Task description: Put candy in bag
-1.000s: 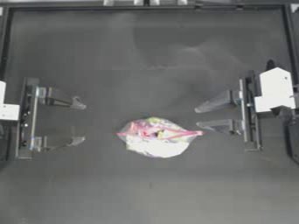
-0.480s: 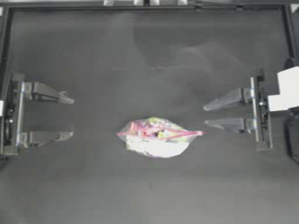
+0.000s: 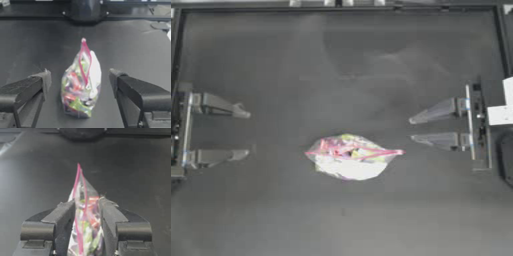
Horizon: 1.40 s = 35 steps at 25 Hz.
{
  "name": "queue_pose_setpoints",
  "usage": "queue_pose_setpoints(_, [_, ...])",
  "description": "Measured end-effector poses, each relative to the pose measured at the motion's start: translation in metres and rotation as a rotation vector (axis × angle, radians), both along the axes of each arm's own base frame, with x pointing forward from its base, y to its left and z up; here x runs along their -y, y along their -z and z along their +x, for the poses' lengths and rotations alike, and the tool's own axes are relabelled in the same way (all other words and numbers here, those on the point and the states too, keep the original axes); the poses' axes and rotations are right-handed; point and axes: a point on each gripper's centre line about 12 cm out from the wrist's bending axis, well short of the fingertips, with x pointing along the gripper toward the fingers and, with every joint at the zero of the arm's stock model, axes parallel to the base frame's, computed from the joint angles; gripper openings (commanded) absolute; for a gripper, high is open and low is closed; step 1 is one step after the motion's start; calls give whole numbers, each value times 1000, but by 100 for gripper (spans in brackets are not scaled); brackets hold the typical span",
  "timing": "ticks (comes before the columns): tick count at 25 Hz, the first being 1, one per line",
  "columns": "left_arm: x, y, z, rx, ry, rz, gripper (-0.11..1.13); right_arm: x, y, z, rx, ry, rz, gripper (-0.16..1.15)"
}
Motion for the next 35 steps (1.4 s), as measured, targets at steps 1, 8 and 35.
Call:
queue_pose_setpoints(1, [0, 0, -1, 2, -1, 0, 99, 0, 0, 0, 2, 0, 0, 73])
queue_pose_setpoints(8, [-1, 2, -7, 6, -6, 0, 99, 0, -1, -9, 18, 2, 0, 73])
queue_pose_setpoints(35, [0, 0, -31, 60, -8, 4, 98, -3, -2, -35, 106, 9, 16, 73])
